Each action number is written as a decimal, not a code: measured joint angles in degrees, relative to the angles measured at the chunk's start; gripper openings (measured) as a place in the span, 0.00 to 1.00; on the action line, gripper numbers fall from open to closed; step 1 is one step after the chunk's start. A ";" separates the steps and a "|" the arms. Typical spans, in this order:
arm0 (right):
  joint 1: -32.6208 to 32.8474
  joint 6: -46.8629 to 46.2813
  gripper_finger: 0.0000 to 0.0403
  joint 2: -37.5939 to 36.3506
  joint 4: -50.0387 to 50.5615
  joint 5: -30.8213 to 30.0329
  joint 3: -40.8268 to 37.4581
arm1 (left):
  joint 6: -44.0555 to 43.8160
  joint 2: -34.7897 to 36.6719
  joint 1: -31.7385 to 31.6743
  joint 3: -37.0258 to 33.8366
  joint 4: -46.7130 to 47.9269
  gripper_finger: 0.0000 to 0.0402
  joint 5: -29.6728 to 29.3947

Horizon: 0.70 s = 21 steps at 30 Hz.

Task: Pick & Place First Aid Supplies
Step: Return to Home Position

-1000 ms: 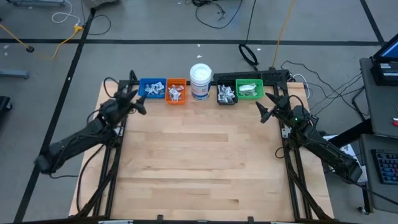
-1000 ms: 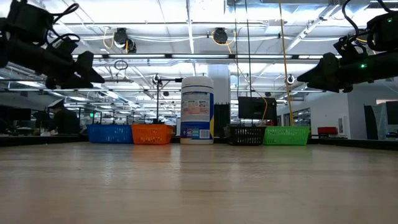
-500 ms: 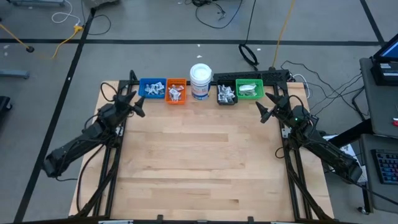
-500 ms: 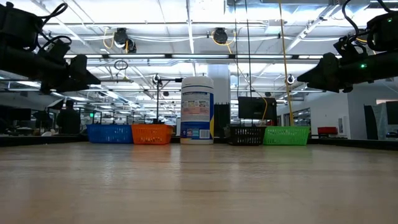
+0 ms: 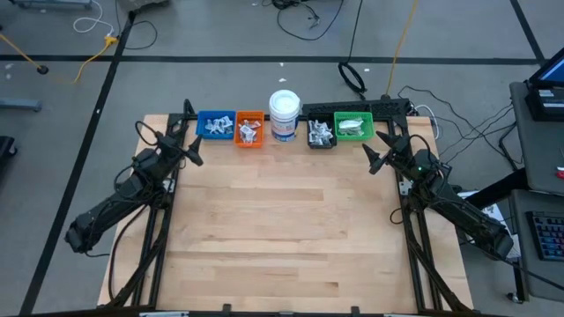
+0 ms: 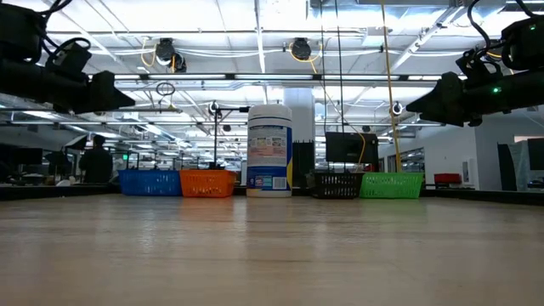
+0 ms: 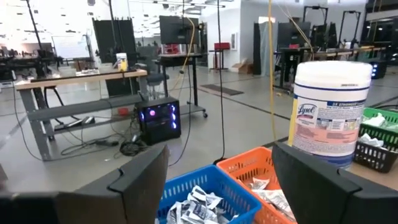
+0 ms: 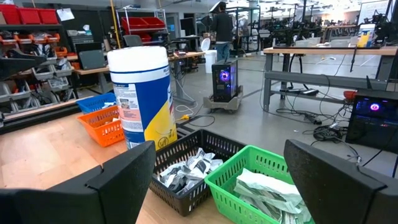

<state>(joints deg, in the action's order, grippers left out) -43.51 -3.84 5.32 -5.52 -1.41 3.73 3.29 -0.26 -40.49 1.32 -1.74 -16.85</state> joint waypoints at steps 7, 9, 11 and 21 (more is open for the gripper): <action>-0.01 0.00 0.87 -0.01 0.00 0.00 0.02 | -0.40 -0.87 0.01 -0.02 0.07 0.71 -0.20; 0.00 0.00 0.87 -0.01 0.00 0.00 0.00 | -1.52 -0.85 0.00 -0.02 0.07 0.70 -0.20; 0.00 0.00 0.87 -0.01 0.00 0.00 0.01 | -2.24 -0.86 0.02 -0.02 0.04 0.69 -0.20; 0.00 0.00 0.87 -0.02 0.00 0.00 0.00 | -2.10 -0.85 0.00 -0.05 -0.20 0.70 -0.16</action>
<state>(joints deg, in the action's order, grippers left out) -43.51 -3.84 5.30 -5.52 -1.41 3.73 1.19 -1.10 -40.49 1.27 -1.94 -17.02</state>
